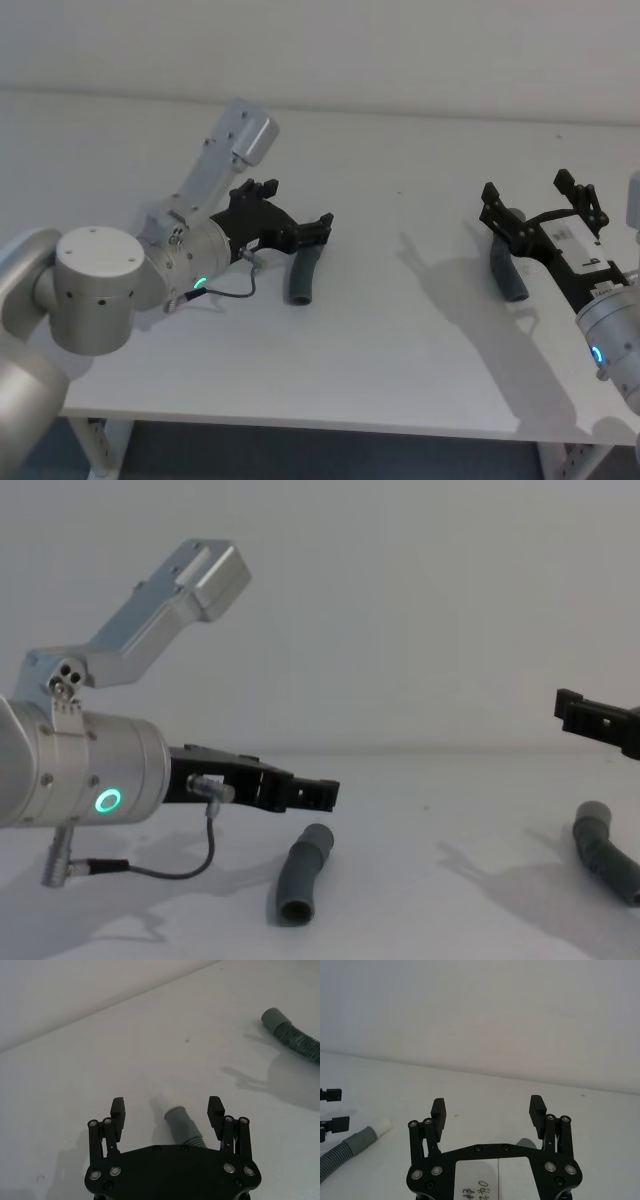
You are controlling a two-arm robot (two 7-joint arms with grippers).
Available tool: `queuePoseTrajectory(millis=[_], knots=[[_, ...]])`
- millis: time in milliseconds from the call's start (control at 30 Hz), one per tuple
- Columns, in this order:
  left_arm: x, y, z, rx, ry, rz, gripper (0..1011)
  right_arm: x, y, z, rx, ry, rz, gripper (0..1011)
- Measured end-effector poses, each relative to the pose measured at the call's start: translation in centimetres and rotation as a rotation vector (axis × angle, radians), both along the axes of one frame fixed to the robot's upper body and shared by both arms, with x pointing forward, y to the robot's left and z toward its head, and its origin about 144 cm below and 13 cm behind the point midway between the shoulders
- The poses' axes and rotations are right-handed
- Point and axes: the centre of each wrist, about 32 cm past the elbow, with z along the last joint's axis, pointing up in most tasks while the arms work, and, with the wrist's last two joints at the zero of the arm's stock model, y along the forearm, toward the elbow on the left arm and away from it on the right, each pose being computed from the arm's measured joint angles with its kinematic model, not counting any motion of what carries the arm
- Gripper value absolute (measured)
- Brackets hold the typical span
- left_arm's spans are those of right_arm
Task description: Use both hands to pick up one end of the pipe from the table, align the ends, and insert them.
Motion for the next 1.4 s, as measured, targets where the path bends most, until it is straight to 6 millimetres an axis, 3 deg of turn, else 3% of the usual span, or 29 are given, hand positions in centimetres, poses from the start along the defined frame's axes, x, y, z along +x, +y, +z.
queuePoseTrajectory(millis=[533, 1400], knots=[[0.1, -0.5, 0.0, 0.01, 0.078, 0.028, 1001, 0.0, 0.0, 0.0, 0.0, 0.0, 0.0, 998], [0.8, -1.2, 2.4, -0.002, 0.207, 0.06, 1001, 0.0, 0.0, 0.0, 0.0, 0.0, 0.0, 998]])
